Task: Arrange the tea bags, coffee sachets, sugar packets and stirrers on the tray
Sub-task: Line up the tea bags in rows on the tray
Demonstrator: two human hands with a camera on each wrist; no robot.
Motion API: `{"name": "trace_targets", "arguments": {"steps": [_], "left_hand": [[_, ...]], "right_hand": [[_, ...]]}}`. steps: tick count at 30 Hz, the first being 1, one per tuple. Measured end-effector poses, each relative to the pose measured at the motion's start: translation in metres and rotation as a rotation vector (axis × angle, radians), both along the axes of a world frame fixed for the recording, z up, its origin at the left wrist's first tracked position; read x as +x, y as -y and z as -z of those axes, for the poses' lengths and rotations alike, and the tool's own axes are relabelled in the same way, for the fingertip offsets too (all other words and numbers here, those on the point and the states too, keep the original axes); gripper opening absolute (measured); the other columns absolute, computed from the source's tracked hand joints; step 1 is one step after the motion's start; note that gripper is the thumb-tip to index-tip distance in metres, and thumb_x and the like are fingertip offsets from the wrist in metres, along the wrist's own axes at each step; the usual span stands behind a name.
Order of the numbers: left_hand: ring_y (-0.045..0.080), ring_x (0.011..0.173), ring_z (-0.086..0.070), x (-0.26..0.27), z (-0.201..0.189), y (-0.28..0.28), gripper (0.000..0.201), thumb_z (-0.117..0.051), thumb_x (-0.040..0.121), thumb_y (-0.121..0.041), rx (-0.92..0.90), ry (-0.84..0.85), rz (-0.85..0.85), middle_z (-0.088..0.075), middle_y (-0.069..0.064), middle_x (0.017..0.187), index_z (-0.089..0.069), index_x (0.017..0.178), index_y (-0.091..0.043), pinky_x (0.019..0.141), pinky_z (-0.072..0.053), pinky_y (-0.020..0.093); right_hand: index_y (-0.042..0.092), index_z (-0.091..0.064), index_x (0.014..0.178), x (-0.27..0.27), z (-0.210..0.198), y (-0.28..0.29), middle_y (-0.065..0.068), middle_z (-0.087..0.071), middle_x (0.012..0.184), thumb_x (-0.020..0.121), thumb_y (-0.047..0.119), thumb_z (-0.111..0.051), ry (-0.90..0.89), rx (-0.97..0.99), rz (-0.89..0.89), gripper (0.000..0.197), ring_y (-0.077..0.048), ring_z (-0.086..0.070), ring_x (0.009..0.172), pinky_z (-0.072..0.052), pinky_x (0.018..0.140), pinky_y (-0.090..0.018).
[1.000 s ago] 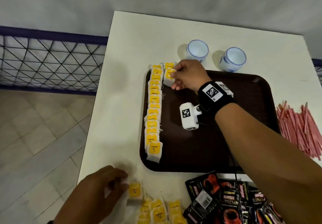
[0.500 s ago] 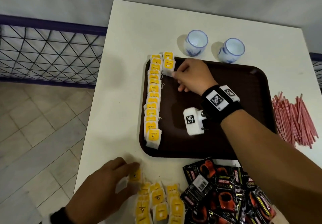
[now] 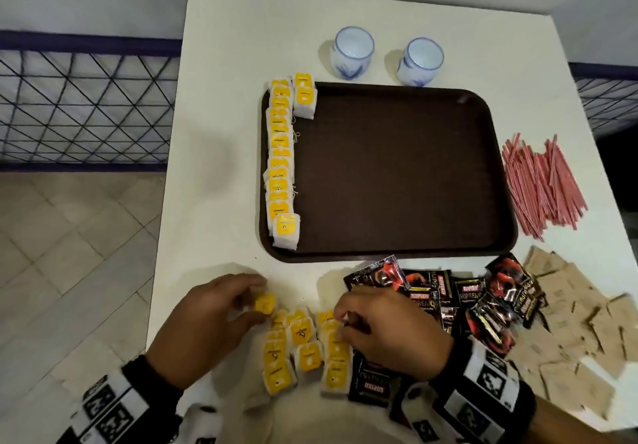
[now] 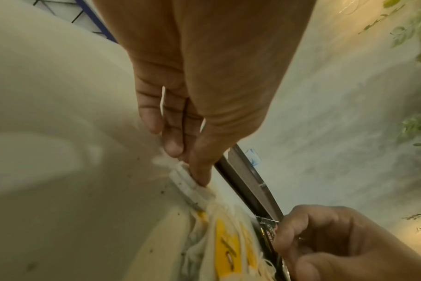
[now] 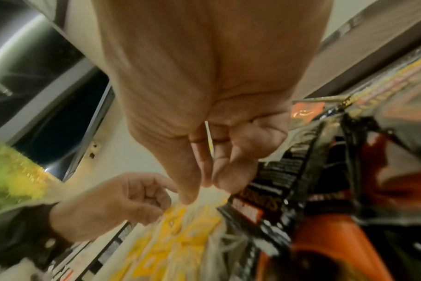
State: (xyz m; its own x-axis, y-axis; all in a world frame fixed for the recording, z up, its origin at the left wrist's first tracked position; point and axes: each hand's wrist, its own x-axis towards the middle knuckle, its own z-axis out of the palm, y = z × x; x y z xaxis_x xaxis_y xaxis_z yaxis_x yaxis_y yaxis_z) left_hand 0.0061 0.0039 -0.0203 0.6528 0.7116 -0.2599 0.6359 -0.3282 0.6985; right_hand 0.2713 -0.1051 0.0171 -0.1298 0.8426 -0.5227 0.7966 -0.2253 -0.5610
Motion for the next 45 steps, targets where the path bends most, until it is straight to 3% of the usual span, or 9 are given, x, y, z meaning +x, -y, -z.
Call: {"name": "trace_targets", "arguments": {"steps": [5,12,17,19,22,25,30,39,45], "left_hand": [[-0.01,0.073,-0.06,0.003,0.005,0.002,0.051,-0.091,0.066,-0.008,-0.013,0.014,-0.043,-0.064,-0.028,0.078,-0.071,0.105,-0.032,0.07,-0.038,-0.002],[-0.005,0.083,-0.063,0.01,0.009,0.007,0.055,-0.081,0.076,0.001,-0.019,0.103,-0.102,-0.066,-0.024,0.095,-0.064,0.106,-0.042,0.075,-0.04,0.0],[0.001,0.092,-0.063,0.012,0.011,0.004,0.039,-0.069,0.088,-0.004,-0.038,0.153,-0.092,-0.063,-0.014,0.099,-0.067,0.118,-0.029,0.082,-0.047,0.009],[0.005,0.093,-0.064,0.012,0.009,0.003,0.031,-0.064,0.09,-0.013,-0.057,0.158,-0.09,-0.064,-0.011,0.099,-0.069,0.116,-0.029,0.082,-0.05,0.017],[0.003,0.094,-0.064,0.012,0.004,0.001,0.023,-0.061,0.087,-0.025,-0.064,0.185,-0.102,-0.066,-0.012,0.097,-0.075,0.105,-0.027,0.081,-0.047,0.01],[0.007,0.093,-0.065,0.013,0.0,0.0,0.024,-0.058,0.083,-0.041,-0.071,0.215,-0.116,-0.065,-0.013,0.095,-0.075,0.094,-0.027,0.082,-0.049,0.014],[0.014,0.092,-0.066,0.016,-0.009,-0.003,0.026,-0.064,0.08,-0.049,-0.072,0.255,-0.13,-0.063,-0.009,0.096,-0.073,0.088,-0.027,0.078,-0.054,0.027],[0.007,0.069,-0.062,0.053,-0.04,-0.033,0.012,-0.085,0.076,-0.024,-0.071,0.277,-0.19,-0.073,-0.012,0.08,-0.073,0.077,-0.024,0.066,-0.045,0.01],[0.006,0.069,-0.068,0.085,-0.045,-0.086,0.019,-0.084,0.077,-0.016,0.005,0.313,-0.141,-0.074,-0.012,0.08,-0.072,0.076,-0.03,0.07,-0.053,0.017]], "right_hand": [[0.034,-0.05,0.116,-0.012,0.001,0.02,0.014,-0.05,0.115,0.085,0.06,-0.059,0.075,0.001,-0.071,0.041,-0.012,-0.057,0.096,-0.051,0.08,-0.034],[0.027,-0.049,0.112,-0.022,0.012,0.04,0.003,-0.048,0.112,0.085,0.049,-0.058,0.133,0.067,-0.158,0.036,-0.022,-0.058,0.096,-0.053,0.069,-0.041],[0.024,-0.049,0.095,-0.023,0.016,0.042,0.003,-0.053,0.095,0.082,0.039,-0.056,0.14,0.13,-0.163,0.021,-0.022,-0.06,0.08,-0.048,0.053,-0.035],[0.022,-0.052,0.096,-0.021,0.016,0.04,0.001,-0.055,0.097,0.086,0.035,-0.055,0.115,0.107,-0.16,0.016,-0.024,-0.059,0.085,-0.048,0.059,-0.037],[0.021,-0.055,0.102,-0.018,0.014,0.039,0.001,-0.056,0.105,0.093,0.03,-0.053,0.082,0.068,-0.174,0.013,-0.025,-0.058,0.094,-0.051,0.07,-0.041],[0.025,-0.053,0.11,-0.017,0.014,0.042,0.004,-0.055,0.109,0.09,0.044,-0.048,0.08,0.073,-0.204,0.028,-0.022,-0.058,0.096,-0.053,0.071,-0.042],[0.028,-0.049,0.101,-0.02,0.019,0.051,0.004,-0.053,0.098,0.074,0.043,-0.062,0.162,0.205,-0.271,0.034,-0.016,-0.061,0.079,-0.052,0.044,-0.032],[0.026,-0.055,0.088,-0.009,0.01,0.047,0.009,-0.052,0.097,0.085,0.025,-0.057,-0.065,0.101,-0.148,0.003,-0.016,-0.057,0.082,-0.048,0.066,-0.033],[0.031,-0.06,0.083,0.015,-0.008,0.035,0.017,-0.065,0.085,0.084,0.017,-0.068,-0.247,0.088,0.097,0.016,-0.003,-0.062,0.078,-0.054,0.07,-0.029]]}}
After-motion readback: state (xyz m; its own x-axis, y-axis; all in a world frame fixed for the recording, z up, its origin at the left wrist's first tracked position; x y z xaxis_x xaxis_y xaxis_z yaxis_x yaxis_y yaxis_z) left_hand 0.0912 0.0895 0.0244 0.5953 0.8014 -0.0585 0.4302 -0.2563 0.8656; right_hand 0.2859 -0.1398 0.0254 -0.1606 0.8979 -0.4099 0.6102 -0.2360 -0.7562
